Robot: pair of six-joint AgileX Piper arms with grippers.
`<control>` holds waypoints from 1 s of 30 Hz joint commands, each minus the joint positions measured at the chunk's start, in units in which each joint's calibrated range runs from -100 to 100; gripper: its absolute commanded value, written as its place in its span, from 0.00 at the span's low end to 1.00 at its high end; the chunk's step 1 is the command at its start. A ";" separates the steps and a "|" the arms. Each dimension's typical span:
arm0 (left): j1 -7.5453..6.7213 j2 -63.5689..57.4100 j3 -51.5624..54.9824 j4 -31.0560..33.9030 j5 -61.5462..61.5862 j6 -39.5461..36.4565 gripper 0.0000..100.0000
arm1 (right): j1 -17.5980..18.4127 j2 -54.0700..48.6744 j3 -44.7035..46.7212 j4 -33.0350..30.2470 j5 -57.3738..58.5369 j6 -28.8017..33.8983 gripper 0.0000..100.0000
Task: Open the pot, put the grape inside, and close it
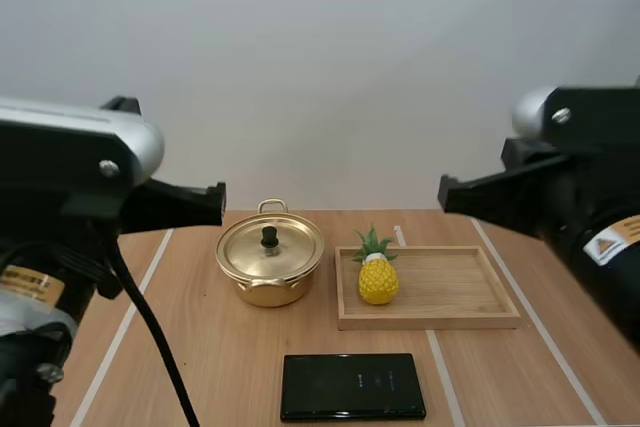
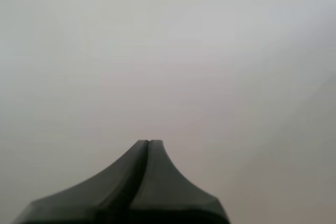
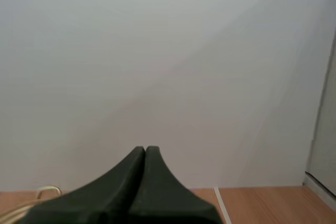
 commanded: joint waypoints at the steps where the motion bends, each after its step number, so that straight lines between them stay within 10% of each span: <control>1: -0.18 -0.21 9.17 1.48 -5.63 -0.63 0.00 | -0.17 -0.13 7.81 -1.67 -6.92 -0.42 0.00; 7: -0.18 -0.21 16.59 2.49 -15.05 1.15 0.00 | -0.17 -0.13 17.11 0.00 -8.13 -0.42 0.00; 15: -0.18 -0.21 18.06 2.49 7.76 2.80 0.00 | -0.17 -0.13 20.06 1.37 -4.10 -0.42 0.00; 30: -0.18 -0.21 18.20 2.49 10.58 2.53 0.00 | -0.17 -0.13 19.94 2.64 -0.01 -0.42 0.00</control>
